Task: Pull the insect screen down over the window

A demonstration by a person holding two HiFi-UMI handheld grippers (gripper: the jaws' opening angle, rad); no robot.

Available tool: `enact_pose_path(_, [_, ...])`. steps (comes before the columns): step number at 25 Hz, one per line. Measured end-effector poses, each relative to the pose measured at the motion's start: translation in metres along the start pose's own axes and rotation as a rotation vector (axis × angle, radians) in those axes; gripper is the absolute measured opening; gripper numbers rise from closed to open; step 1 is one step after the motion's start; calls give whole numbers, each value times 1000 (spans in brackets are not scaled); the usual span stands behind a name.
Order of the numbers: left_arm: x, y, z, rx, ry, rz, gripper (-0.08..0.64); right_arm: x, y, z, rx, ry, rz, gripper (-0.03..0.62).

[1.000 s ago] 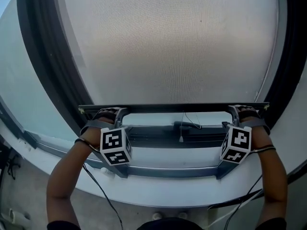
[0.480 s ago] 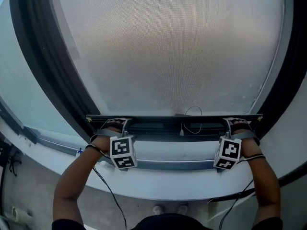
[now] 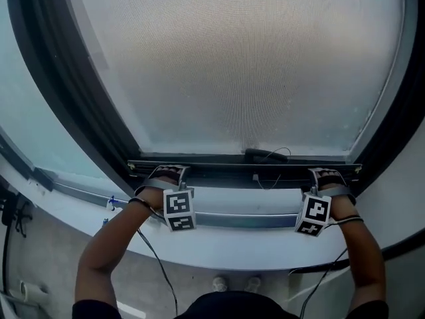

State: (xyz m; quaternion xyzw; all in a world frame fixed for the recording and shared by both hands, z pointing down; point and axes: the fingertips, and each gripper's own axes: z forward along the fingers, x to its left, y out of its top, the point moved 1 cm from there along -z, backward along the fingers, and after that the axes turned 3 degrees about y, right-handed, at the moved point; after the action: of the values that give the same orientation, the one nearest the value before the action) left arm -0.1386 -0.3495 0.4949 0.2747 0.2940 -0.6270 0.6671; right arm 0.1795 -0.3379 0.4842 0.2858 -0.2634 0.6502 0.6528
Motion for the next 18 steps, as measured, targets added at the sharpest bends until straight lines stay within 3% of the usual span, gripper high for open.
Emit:
enact_pose_path(6, [-1,2,7,-22,2,-25,244,-1,1,2,1,-2,2,215])
enact_pose_path(18, [-2,0,10,32,4,21,244,-2,-5,3,-38,-52,-5,215])
